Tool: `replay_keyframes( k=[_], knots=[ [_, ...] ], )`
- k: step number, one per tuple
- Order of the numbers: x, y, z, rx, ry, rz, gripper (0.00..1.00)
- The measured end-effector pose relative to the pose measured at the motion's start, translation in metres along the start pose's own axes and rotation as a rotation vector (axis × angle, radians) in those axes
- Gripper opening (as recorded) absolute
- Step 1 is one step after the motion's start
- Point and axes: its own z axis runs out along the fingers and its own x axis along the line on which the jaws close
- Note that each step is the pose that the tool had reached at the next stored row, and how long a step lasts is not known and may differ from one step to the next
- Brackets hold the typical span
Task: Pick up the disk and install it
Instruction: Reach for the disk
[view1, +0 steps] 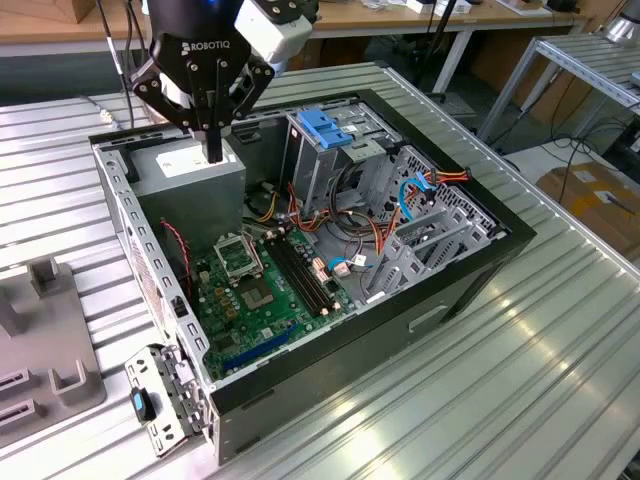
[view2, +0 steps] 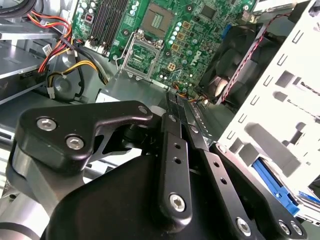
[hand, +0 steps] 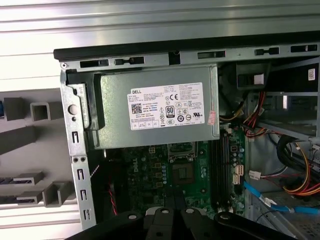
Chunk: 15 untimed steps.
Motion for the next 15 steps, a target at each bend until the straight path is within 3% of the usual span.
replay_keyframes(
  k=[15],
  knots=[
    [0.0,0.0,0.0,0.0162,-0.0012,0.0,0.11]
  ],
)
